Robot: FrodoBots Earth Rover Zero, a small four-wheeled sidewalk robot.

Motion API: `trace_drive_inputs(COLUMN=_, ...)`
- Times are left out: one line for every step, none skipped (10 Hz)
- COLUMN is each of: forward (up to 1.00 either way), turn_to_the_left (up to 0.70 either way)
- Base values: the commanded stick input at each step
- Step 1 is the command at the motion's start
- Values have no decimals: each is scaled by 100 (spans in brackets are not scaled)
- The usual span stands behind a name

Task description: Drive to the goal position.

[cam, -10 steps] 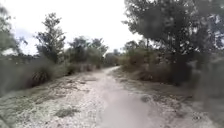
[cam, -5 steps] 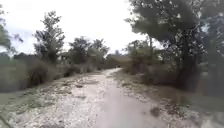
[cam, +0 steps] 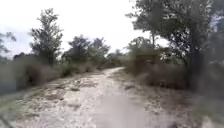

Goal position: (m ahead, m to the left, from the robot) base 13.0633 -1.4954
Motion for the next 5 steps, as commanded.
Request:
trace_drive_inputs(forward=70, turn_to_the_left=14)
trace_drive_inputs(forward=70, turn_to_the_left=0)
trace_drive_inputs(forward=70, turn_to_the_left=0)
trace_drive_inputs(forward=70, turn_to_the_left=0)
trace_drive_inputs(forward=70, turn_to_the_left=0)
